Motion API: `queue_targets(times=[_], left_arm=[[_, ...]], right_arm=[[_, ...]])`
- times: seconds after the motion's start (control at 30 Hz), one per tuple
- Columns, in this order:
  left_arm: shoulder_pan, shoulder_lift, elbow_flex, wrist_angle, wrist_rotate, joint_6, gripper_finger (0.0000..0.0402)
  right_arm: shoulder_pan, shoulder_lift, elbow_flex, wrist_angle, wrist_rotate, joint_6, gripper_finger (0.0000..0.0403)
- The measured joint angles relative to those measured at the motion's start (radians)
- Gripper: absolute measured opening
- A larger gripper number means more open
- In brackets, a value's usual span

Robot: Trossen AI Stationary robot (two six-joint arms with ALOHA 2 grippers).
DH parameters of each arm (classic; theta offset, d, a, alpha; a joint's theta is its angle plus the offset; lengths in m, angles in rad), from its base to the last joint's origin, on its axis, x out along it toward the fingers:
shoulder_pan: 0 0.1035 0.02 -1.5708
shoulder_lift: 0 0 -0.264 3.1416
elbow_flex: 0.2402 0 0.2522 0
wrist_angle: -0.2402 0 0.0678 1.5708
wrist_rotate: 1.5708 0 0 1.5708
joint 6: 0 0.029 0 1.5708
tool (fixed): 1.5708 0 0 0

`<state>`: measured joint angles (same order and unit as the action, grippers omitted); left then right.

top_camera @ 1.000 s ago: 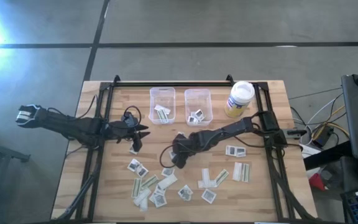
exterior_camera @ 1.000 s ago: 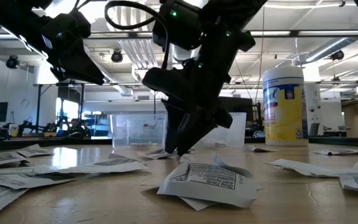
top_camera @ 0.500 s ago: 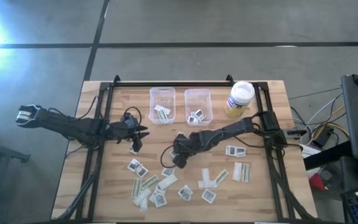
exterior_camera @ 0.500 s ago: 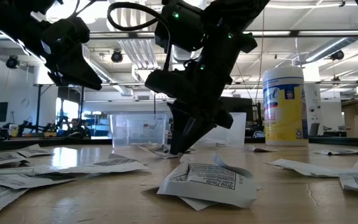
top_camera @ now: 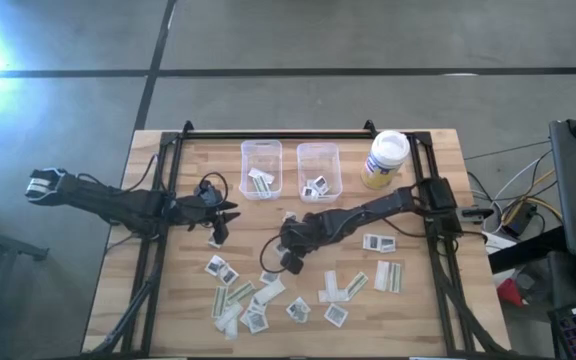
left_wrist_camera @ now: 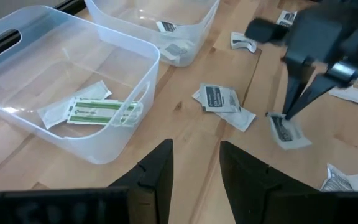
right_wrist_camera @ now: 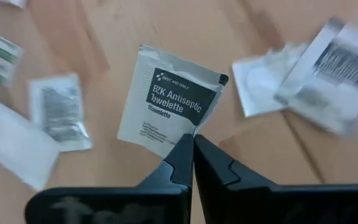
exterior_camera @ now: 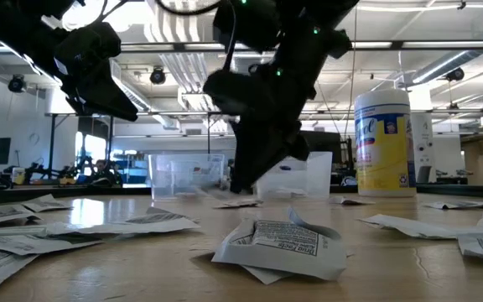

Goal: Pick & Place First Aid Supplies
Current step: Put the gray towelette pack into the right transparent bin

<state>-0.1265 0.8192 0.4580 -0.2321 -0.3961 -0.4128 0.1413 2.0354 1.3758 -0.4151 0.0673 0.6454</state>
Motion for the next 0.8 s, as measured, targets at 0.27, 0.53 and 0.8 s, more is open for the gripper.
queue_targets(times=[0.27,0.53,0.8], left_arm=[[0.0,0.0,-0.002,0.0,0.001,-0.027,0.0124],[-0.001,0.001,-0.012,0.0,0.001,-0.064,0.0124],[-0.001,0.003,-0.022,-0.001,0.001,-0.095,0.0124]], right_arm=[[0.004,-0.12,0.0,-0.017,0.018,-0.099,0.0008],[0.002,-0.277,0.0,-0.14,0.265,-0.202,0.0008],[-0.025,-0.389,-0.006,-0.251,0.591,-0.217,0.0008]])
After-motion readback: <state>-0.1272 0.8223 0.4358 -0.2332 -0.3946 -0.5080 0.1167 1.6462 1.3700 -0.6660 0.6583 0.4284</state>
